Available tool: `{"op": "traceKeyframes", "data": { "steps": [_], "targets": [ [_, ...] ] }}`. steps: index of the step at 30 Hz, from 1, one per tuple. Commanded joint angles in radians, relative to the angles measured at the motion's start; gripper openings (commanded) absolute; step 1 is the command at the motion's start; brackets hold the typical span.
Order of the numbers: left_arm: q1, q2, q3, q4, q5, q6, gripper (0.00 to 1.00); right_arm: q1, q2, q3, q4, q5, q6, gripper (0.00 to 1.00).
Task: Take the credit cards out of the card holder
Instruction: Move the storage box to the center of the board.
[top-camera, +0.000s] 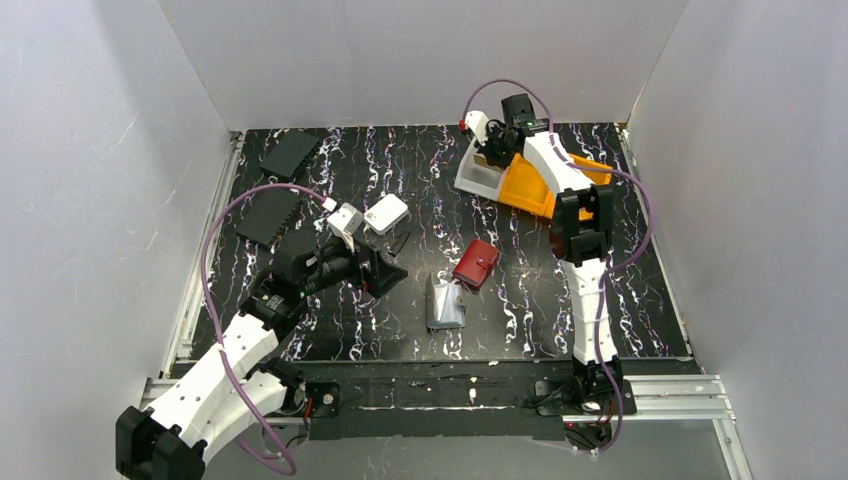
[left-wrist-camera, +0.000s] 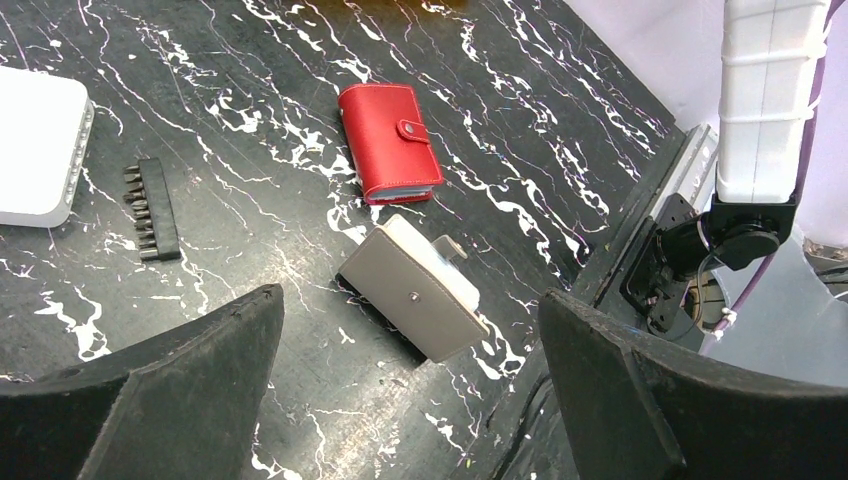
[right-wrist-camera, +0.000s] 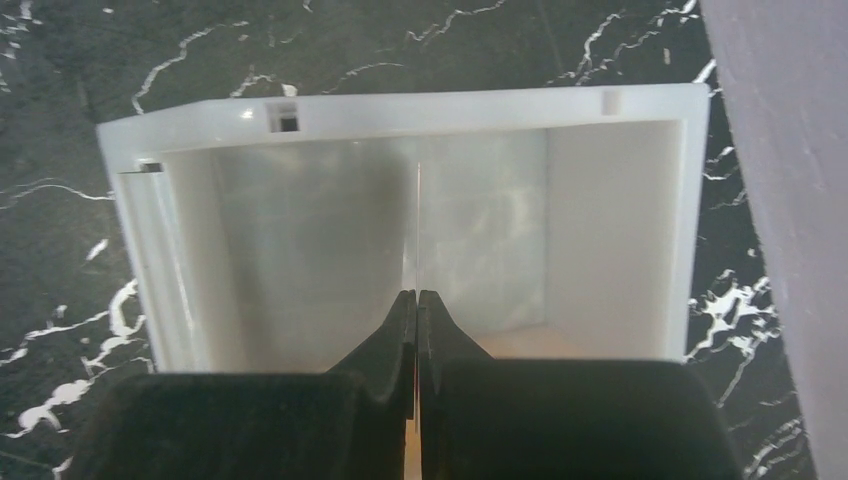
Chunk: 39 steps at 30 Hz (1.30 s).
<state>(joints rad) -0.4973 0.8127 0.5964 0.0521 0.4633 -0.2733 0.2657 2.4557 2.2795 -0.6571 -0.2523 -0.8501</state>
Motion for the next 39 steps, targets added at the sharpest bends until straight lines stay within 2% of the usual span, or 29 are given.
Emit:
{"op": "traceKeyframes", "data": {
  "steps": [1, 8, 17, 23, 26, 32, 37, 39],
  "targets": [
    [0.005, -0.013, -0.004, 0.014, 0.012, -0.007, 0.98, 0.0, -0.001, 0.01, -0.067, -0.089, 0.033, 0.01],
    [0.005, -0.034, -0.023, 0.014, 0.014, -0.023, 0.98, 0.006, -0.063, -0.112, -0.121, -0.17, 0.066, 0.01],
    [0.005, -0.076, -0.047, 0.014, 0.018, -0.039, 0.98, 0.068, -0.204, -0.304, -0.118, -0.188, 0.132, 0.01],
    [0.005, -0.121, -0.063, 0.01, 0.017, -0.052, 0.98, 0.099, -0.251, -0.357, -0.13, -0.2, 0.205, 0.01],
    [0.005, -0.142, -0.068, 0.004, 0.015, -0.052, 0.98, 0.104, -0.253, -0.343, -0.138, -0.196, 0.231, 0.01],
    [0.004, -0.152, -0.064, -0.001, 0.012, -0.053, 0.98, 0.1, -0.213, -0.25, -0.089, -0.035, 0.158, 0.01],
    [0.005, -0.136, -0.054, -0.001, 0.006, -0.059, 0.98, 0.089, -0.139, -0.125, -0.084, -0.015, 0.107, 0.01],
    [0.005, -0.118, -0.048, -0.002, 0.002, -0.061, 0.98, 0.087, -0.061, -0.026, -0.116, -0.04, 0.085, 0.01]
  ]
}}
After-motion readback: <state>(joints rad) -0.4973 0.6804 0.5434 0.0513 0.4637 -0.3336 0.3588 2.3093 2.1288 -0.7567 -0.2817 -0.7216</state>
